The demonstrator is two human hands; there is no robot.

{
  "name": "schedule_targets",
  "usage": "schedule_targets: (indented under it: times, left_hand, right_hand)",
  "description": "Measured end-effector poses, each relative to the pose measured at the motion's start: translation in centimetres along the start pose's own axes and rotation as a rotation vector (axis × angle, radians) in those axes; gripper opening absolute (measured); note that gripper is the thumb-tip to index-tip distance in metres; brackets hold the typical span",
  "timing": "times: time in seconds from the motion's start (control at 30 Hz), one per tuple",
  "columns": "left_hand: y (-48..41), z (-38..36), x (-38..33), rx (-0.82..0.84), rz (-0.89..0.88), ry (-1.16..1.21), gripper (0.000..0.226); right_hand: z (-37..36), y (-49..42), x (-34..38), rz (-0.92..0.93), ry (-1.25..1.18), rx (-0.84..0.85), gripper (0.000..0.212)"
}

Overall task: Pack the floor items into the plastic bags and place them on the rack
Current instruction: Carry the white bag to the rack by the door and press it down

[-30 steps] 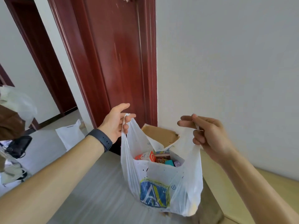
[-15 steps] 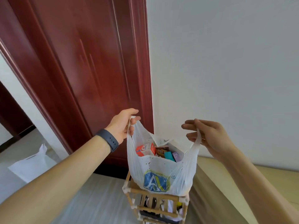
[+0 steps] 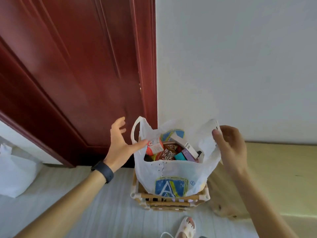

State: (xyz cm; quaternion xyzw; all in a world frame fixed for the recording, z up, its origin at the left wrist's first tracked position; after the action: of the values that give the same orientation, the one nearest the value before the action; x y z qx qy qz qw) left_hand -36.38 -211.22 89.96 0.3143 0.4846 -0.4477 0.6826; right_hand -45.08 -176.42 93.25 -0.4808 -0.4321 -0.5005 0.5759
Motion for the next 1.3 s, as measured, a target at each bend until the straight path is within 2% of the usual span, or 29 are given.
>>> schedule_targets:
  times: [0.07,0.17,0.23,0.3,0.4,0.47,0.53,0.57,0.63,0.67,0.7,0.77,0.83,0.9,1.0,1.07,1.1,1.17,1.2,1.23,1.3]
  left_hand:
    - [-0.2,-1.3,2.1,0.126,0.005,-0.052,0.124]
    - [-0.5,-3.4,3.9,0.257,-0.068,-0.289,0.131]
    - [-1.1,-4.8,3.9,0.286,-0.164,-0.46,0.128]
    - [-1.9,-6.0,3.8,0.28,-0.23,-0.574,0.107]
    - [-2.4,-7.6,3.8,0.265,-0.352,-0.669,0.057]
    - [-2.6,-8.4,4.1,0.216,-0.351,-0.635,0.029]
    - [-2.9,-8.3,4.5,0.071,-0.198,-0.459,0.021]
    - [-3.1,-8.1,4.6,-0.019,-0.114,-0.355,0.022]
    - [-3.5,-8.2,4.5,-0.151,-0.038,-0.211,0.032]
    - [-3.6,-8.8,4.1,-0.171,-0.053,-0.229,0.034]
    - [-3.7,-9.9,3.8,-0.149,-0.097,-0.312,0.034]
    - [-3.8,-14.4,4.1,0.089,-0.17,-0.669,0.03]
    - [-2.9,-18.7,4.6,0.36,-0.247,-1.073,0.03]
    - [-2.5,-20.3,4.5,0.458,-0.335,-1.235,0.033]
    - [-2.5,-20.4,3.3,0.587,-0.397,-1.142,0.032]
    - [-2.4,-18.8,2.9,0.668,-0.308,-0.81,0.019]
    - [-2.5,-17.4,2.7,0.659,-0.225,-0.627,0.015]
    - [-4.3,-13.8,2.4,0.442,-0.069,-0.305,0.011]
    - [-5.0,-12.3,2.2,0.32,-0.022,-0.193,0.018]
    - [-5.5,-11.4,2.2,0.25,0.008,-0.121,0.034]
    - [-5.9,-11.5,3.2,0.232,0.069,-0.051,0.08]
  right_hand:
    - [-0.3,0.5,-1.7,0.042,0.064,-0.027,0.056]
    - [-1.5,0.7,-4.9,0.071,0.257,0.101,0.107]
    - [-2.8,-0.1,-6.9,0.03,0.387,0.228,0.128]
    - [-4.5,-1.4,-8.2,0.012,0.497,0.346,0.135]
    - [-6.9,-3.4,-9.5,0.011,0.586,0.419,0.126]
    - [-8.5,-4.4,-10.0,0.039,0.651,0.45,0.099]
    - [-9.8,-4.5,-9.9,0.095,0.668,0.435,0.057]
    - [-9.9,-4.3,-10.0,0.059,0.617,0.399,0.042]
    - [-9.6,-3.5,-9.7,-0.089,0.375,0.254,0.02]
    - [-9.2,-3.2,-9.5,-0.134,0.233,0.157,0.019]
    - [-8.8,-3.0,-9.2,-0.158,0.116,0.062,0.026]
    - [-8.4,-3.2,-8.5,-0.157,0.035,-0.041,0.032]
    - [-8.9,-4.0,-7.8,-0.153,0.053,-0.025,0.032]
    - [-10.0,-5.1,-7.7,-0.171,0.134,0.058,0.037]
    - [-12.1,-6.7,-7.9,-0.181,0.426,0.252,0.037]
    - [-12.8,-7.3,-8.3,-0.194,0.532,0.354,0.038]
    - [-12.9,-7.6,-8.4,-0.197,0.553,0.392,0.039]
    - [-13.1,-7.8,-8.2,-0.168,0.603,0.448,0.039]
    - [-13.4,-7.7,-8.0,-0.141,0.632,0.473,0.038]
    - [-13.8,-7.4,-7.8,-0.115,0.647,0.493,0.037]
    - [-14.4,-6.6,-7.7,-0.081,0.652,0.505,0.033]
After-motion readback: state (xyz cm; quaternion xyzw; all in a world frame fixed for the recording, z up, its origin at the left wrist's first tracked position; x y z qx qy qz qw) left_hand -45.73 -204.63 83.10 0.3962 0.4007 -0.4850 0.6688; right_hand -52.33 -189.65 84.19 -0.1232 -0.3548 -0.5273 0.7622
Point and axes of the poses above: each hand's wrist, its own y-axis away from the middle knuckle, its own z-axis out of the back of the hand, x = y × z, the point moved 8 cm from there along -y, towards the middle knuckle, and after that the axes turned 4 degrees about x, right-handed, at the moved point
